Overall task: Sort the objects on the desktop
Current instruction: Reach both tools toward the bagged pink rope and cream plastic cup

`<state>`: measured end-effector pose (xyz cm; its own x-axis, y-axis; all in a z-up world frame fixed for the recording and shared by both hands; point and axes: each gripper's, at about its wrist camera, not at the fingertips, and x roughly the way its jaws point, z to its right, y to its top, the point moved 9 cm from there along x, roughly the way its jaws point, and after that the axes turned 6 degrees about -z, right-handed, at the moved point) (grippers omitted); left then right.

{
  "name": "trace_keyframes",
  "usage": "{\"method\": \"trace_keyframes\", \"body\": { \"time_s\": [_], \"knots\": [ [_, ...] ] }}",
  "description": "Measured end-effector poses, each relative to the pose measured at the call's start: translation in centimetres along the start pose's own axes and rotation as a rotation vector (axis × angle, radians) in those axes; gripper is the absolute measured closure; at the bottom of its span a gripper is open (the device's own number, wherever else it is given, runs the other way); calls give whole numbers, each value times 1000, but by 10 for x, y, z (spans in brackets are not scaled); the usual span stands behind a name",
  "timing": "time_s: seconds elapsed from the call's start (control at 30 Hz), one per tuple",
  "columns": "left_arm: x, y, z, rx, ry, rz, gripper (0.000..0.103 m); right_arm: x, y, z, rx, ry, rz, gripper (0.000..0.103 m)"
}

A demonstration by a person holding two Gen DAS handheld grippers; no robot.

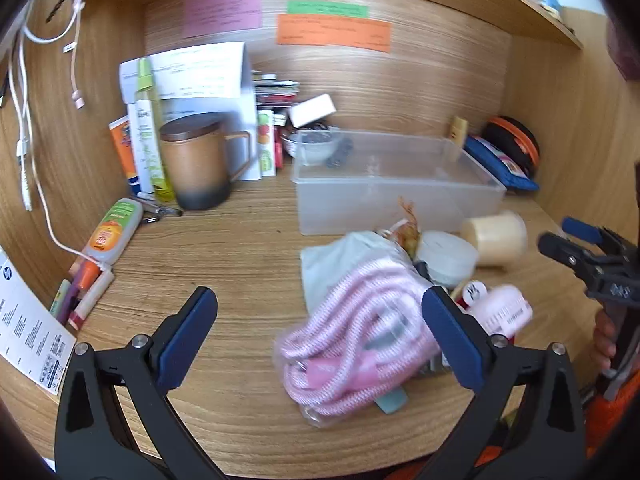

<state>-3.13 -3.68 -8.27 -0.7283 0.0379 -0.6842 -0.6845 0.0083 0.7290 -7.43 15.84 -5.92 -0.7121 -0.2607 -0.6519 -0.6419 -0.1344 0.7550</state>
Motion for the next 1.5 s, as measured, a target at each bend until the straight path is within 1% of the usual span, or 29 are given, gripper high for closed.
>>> {"method": "trace_keyframes", "body": {
  "time_s": [0.1, 0.13, 0.23, 0.37, 0.47, 0.53, 0.67, 0.7, 0.83, 1.0, 1.13, 1.17, 1.3, 1.43, 1.5],
  "knots": [
    [-1, -8, 11, 74, 17, -10, 0, 6, -2, -1, 2, -3, -20, 0],
    [0, -12, 15, 91, 12, -19, 0, 7, -2, -1, 3, -2, -22, 0],
    [7, -19, 25, 115, -48, -63, 0, 9, -3, -1, 3, -8, -26, 0],
    [20, -28, 22, 133, -24, -102, 0, 16, -4, -3, 3, -11, -48, 0],
    [22, -29, 16, 100, -70, -103, 0, 23, -4, -4, -7, -25, -65, 0],
    [26, -28, 10, 71, -77, -105, 0, 29, -5, -3, -9, -37, -76, 0],
    [34, -23, 3, 27, -78, -107, 0, 41, -5, -3, 5, -28, -109, 0],
    [36, -23, 0, 20, -71, -106, 0, 45, -6, -4, 7, -29, -119, 0],
    [48, -23, -12, 16, 11, -119, 0, 59, -6, -3, 10, -47, -159, 0],
    [57, -23, -17, 10, 19, -130, 0, 69, -6, 2, 24, -67, -183, 0],
    [64, -14, -20, 16, 62, -123, 0, 80, -6, 5, 29, -73, -216, 0],
    [67, -13, -19, 20, 62, -128, 0, 82, -7, 4, 25, -77, -222, 0],
    [83, -10, -18, 26, 46, -164, 0, 89, -6, 2, 3, -76, -235, 0],
    [96, -10, -20, -16, -22, -213, 0, 93, -8, 2, -21, -81, -240, 1],
    [98, -11, -22, -32, -48, -220, 0, 94, -7, 1, -29, -67, -235, 6]
  ]
}}
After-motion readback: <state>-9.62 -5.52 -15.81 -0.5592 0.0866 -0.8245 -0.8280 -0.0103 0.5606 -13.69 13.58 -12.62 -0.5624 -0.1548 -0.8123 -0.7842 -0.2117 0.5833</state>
